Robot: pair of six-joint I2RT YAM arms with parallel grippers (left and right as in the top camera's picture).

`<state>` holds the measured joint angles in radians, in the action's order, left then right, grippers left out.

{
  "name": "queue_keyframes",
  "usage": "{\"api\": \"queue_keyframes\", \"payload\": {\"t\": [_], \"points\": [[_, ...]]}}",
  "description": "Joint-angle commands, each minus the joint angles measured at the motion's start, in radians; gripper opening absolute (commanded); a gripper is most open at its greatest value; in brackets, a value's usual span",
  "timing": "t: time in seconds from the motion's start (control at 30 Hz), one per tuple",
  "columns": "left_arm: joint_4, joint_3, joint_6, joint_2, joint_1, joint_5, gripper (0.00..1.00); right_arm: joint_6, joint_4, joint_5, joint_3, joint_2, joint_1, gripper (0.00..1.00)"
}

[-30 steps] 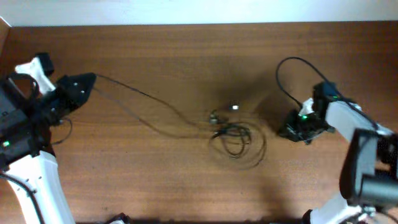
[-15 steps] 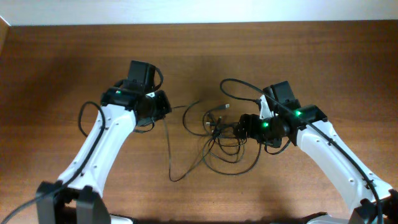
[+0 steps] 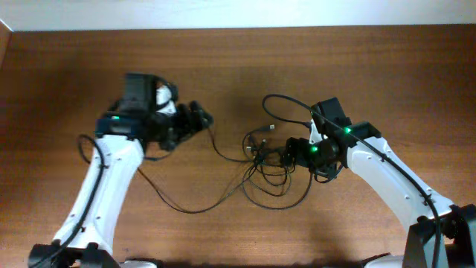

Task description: Untangle cables

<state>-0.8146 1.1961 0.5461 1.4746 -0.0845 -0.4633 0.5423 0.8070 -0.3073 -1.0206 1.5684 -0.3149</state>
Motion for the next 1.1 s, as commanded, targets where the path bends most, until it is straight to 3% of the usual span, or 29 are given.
{"api": "queue_keyframes", "payload": {"t": [0.0, 0.03, 0.07, 0.1, 0.2, 0.37, 0.43, 0.5, 0.57, 0.63, 0.67, 0.77, 0.87, 0.93, 1.0, 1.07], "points": [[-0.013, -0.086, 0.541, 0.022, -0.115, 0.206, 0.7, -0.002, 0.0, 0.018, 0.001, 0.005, -0.006, 0.93], [-0.002, -0.111, 0.722, 0.034, -0.136, 0.206, 0.61, -0.002, 0.0, 0.018, 0.001, 0.005, -0.006, 0.93], [0.04, -0.125, 0.813, 0.065, -0.167, 0.206, 0.68, -0.003, 0.0, 0.032, 0.001, 0.005, -0.006, 0.93], [0.09, -0.126, 0.837, 0.108, -0.205, 0.206, 0.73, -0.003, 0.0, 0.032, 0.001, 0.005, -0.006, 0.93], [0.173, -0.126, 1.019, 0.234, -0.273, 0.207, 0.62, -0.003, 0.0, 0.032, 0.001, 0.005, -0.006, 0.93], [0.245, -0.126, 1.104, 0.382, -0.287, 0.209, 0.47, -0.003, -0.004, 0.032, 0.001, 0.005, -0.006, 0.93], [0.306, -0.126, 1.103, 0.428, -0.291, 0.209, 0.36, -0.003, -0.005, 0.033, 0.001, 0.005, -0.006, 0.93], [0.308, -0.126, 1.101, 0.456, -0.304, 0.218, 0.31, -0.004, -0.003, 0.052, 0.001, 0.005, -0.006, 0.93], [0.232, -0.126, 1.098, 0.502, -0.339, 0.245, 0.0, -0.01, 0.001, 0.058, 0.001, 0.005, -0.006, 0.93], [0.135, -0.126, 1.098, 0.506, -0.346, 0.288, 0.0, -0.01, 0.005, 0.057, 0.001, 0.005, -0.006, 0.93], [0.097, -0.126, 1.079, 0.506, -0.346, 0.296, 0.0, -0.01, 0.005, 0.057, 0.001, 0.005, -0.006, 0.93], [0.068, -0.122, 0.844, 0.502, -0.334, 0.364, 0.0, -0.01, 0.008, 0.057, 0.001, 0.005, -0.006, 0.93], [0.004, -0.01, 0.554, 0.412, -0.192, 0.48, 0.0, -0.011, 0.024, 0.024, 0.001, 0.005, -0.006, 0.93], [-0.03, 0.058, 0.477, 0.311, -0.093, 0.467, 0.0, -0.037, 0.018, -0.063, 0.001, 0.005, -0.019, 0.94], [-0.03, 0.058, 0.467, 0.212, -0.072, 0.346, 0.0, -0.036, -0.056, -0.086, 0.001, 0.005, -0.081, 0.93], [-0.005, 0.058, 0.399, 0.186, -0.074, 0.244, 0.0, -0.029, -0.145, -0.112, 0.001, 0.005, -0.136, 0.69]]}}
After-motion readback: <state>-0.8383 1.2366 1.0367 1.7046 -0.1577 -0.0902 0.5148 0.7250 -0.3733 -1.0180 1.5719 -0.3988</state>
